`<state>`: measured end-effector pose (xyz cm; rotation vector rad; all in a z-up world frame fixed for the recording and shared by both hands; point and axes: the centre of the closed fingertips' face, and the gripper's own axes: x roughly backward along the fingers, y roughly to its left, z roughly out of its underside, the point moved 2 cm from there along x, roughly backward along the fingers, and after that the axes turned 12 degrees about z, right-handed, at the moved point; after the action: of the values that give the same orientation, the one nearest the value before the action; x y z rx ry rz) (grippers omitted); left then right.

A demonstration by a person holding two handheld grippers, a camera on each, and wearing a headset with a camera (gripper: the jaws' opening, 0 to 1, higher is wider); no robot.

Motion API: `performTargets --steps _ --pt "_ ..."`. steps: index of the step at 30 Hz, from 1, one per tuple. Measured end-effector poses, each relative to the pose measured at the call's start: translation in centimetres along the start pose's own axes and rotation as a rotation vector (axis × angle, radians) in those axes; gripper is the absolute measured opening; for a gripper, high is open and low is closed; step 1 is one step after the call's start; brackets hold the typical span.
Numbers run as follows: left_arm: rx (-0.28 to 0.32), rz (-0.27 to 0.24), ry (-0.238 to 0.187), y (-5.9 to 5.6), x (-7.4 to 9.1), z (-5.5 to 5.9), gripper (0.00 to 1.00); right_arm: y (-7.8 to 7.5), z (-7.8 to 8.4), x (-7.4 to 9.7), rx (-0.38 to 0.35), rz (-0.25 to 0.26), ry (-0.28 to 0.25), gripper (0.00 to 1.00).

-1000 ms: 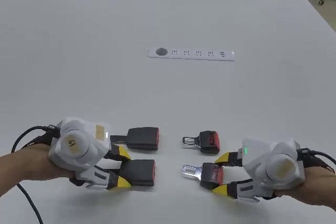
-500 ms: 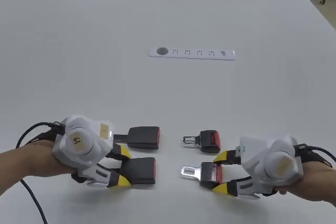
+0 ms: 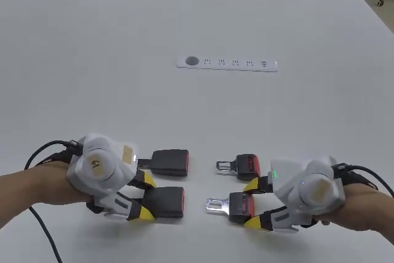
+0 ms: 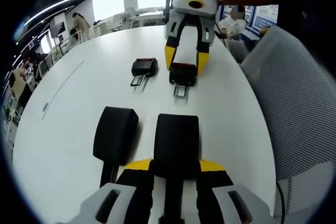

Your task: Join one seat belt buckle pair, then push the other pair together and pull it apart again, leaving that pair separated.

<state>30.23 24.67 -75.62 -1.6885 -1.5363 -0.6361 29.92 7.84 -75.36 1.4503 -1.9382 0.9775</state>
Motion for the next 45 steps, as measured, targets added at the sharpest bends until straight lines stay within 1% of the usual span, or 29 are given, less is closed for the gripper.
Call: performTargets --steps 7,18,28,35,39,41,45 --pt "0.001 0.008 0.009 0.1 -0.1 0.1 0.32 0.2 -0.8 -0.8 0.004 -0.012 -0.004 0.30" --pt "-0.020 0.021 0.034 0.1 -0.3 0.2 0.32 0.3 -2.1 -1.8 0.000 -0.023 -0.010 0.30" --pt "-0.023 0.019 0.039 0.0 -0.3 0.2 0.32 0.3 -3.6 -2.6 0.004 -0.031 -0.017 0.30" --pt "-0.023 0.019 0.034 0.1 -0.3 0.2 0.32 0.7 -4.0 -2.9 0.012 -0.038 -0.022 0.30" --pt "-0.035 0.024 0.036 0.0 -0.3 0.2 0.32 0.8 -4.3 -3.3 0.013 -0.038 -0.029 0.30" --pt "-0.037 0.025 0.036 0.0 -0.3 0.1 0.32 0.9 -4.4 -3.3 0.025 -0.036 -0.023 0.30" --pt "-0.037 0.024 0.032 -0.1 -0.3 0.0 0.32 0.9 -4.3 -3.1 0.020 -0.033 -0.027 0.29"
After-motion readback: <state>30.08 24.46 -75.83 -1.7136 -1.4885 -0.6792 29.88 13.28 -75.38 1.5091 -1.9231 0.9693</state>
